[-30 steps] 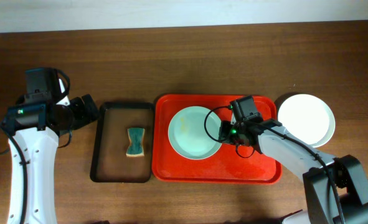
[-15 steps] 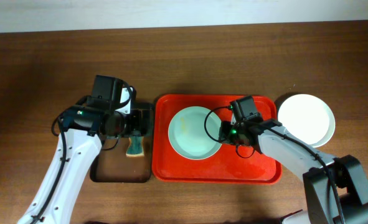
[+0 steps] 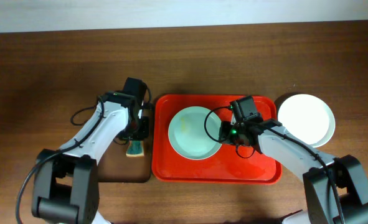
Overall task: Clean dirty plates on tray and stack at the side
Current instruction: 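Grasp the sponge from the black dish with the left gripper and lift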
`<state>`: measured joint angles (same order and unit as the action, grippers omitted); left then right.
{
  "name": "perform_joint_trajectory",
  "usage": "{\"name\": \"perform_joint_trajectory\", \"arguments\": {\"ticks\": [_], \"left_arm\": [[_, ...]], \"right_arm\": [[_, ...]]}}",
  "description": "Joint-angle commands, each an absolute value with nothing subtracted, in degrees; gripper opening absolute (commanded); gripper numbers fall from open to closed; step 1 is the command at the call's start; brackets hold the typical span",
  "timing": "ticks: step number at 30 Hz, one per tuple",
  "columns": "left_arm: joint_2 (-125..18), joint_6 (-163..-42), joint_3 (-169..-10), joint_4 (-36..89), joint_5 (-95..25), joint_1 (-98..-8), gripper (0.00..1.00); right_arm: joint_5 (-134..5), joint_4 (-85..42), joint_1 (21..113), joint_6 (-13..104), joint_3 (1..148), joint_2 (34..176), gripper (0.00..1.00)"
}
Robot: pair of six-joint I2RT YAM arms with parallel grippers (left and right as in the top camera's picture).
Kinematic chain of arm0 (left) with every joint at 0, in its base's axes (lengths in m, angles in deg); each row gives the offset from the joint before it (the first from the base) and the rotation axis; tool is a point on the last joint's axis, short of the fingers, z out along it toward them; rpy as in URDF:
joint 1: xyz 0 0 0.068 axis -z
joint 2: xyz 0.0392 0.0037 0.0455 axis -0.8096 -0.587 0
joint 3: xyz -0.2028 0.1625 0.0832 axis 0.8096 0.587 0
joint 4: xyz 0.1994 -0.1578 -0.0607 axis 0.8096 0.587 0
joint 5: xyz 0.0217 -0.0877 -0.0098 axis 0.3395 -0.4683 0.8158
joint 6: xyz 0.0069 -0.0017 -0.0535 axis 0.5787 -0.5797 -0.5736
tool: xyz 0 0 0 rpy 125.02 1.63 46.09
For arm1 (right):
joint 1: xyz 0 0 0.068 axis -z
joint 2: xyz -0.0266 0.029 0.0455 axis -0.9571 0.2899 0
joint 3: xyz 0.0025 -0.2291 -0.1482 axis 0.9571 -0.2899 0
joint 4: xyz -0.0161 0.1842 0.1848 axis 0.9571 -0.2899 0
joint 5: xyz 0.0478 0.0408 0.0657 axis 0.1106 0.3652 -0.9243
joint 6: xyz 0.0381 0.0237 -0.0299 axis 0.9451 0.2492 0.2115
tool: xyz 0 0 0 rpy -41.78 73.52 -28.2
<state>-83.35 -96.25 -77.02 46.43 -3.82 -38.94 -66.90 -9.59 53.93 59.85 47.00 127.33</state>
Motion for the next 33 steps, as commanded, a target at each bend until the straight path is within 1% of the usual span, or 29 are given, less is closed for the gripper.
{"name": "perform_joint_trajectory", "arguments": {"ticks": [1,4,7,12,13,14,15,17,19,21,24,25,26,27,28,29,30,31,32,33], "left_arm": [[-86.76,-94.8,-76.8,46.38,-5.0,-39.38,0.26],[-87.83,-94.7,-76.8,46.38,-4.98,-39.47,0.22],[-87.83,-94.72,-76.65,46.67,-5.0,-39.49,0.2],[-87.83,-94.78,-71.19,42.1,-5.0,-39.6,0.24],[-87.83,-94.78,-71.01,42.01,-5.0,-39.6,0.18],[-87.83,-94.78,-71.01,41.29,-5.02,-39.58,0.06],[-87.81,-94.78,-71.03,40.98,-5.04,-39.58,0.0],[-87.26,-94.74,-71.58,41.77,-5.46,-40.52,0.0],[-82.74,-94.72,-72.59,42.19,-8.82,-44.6,0.0],[-76.58,-94.72,-72.59,41.71,-12.15,-46.22,0.0],[-66.85,-94.72,-72.59,42.41,-12.17,-46.33,0.0],[-65.6,-94.72,-72.59,42.65,-12.17,-46.22,0.0],[-64.75,-94.72,-72.59,43.41,-12.17,-46.22,0.0],[-64.99,-94.7,-72.52,43.83,-12.12,-46.24,0.0],[-65.08,-94.7,-72.41,43.94,-12.12,-46.24,0.0],[-65.1,-94.7,-72.39,43.98,-12.12,-46.24,0.0],[-65.1,-94.7,-72.37,43.96,-12.12,-46.22,0.0],[-65.1,-94.7,-72.24,43.94,-12.12,-46.22,0.0],[-65.12,-94.67,-72.13,44.02,-12.1,-46.22,0.0],[-65.14,-94.67,-71.65,44.0,-12.12,-46.22,0.0]], "right_arm": [[-66.13,-9.91,53.56,59.54,46.63,128.18,0.05],[-66.11,-10.02,53.56,59.52,46.63,128.18,0.05],[-66.11,-10.02,53.56,59.52,46.63,128.18,0.04],[-66.11,-10.02,53.56,59.52,46.63,128.18,0.05],[-66.13,-10.0,53.56,59.54,46.63,128.18,0.05],[-66.13,-10.0,53.56,59.52,46.63,128.18,0.05],[-66.13,-10.02,53.56,59.52,46.63,128.18,0.05],[-66.46,-10.15,53.56,59.54,46.63,128.18,0.11],[-71.64,-11.16,53.56,59.56,46.63,128.18,0.13],[-71.82,-12.45,53.56,59.56,46.63,128.18,0.04],[-75.71,-13.02,53.56,59.56,46.63,128.16,0.04],[-75.92,-13.15,53.56,59.56,46.63,128.16,0.04],[-75.01,-13.04,53.6,59.54,46.63,128.16,0.31],[-72.97,-12.54,53.67,59.52,46.63,128.16,0.43],[-70.07,-12.17,53.67,59.54,46.63,128.18,0.43],[-68.89,-11.79,53.67,59.54,46.63,128.18,0.39],[-68.91,-11.23,53.67,59.54,46.63,128.18,0.38],[-69.0,-11.16,53.64,59.54,46.63,128.18,0.13],[-69.39,-11.38,53.64,59.54,46.63,128.18,0.04],[-69.87,-12.14,53.6,59.56,46.63,128.18,0.04]]}}
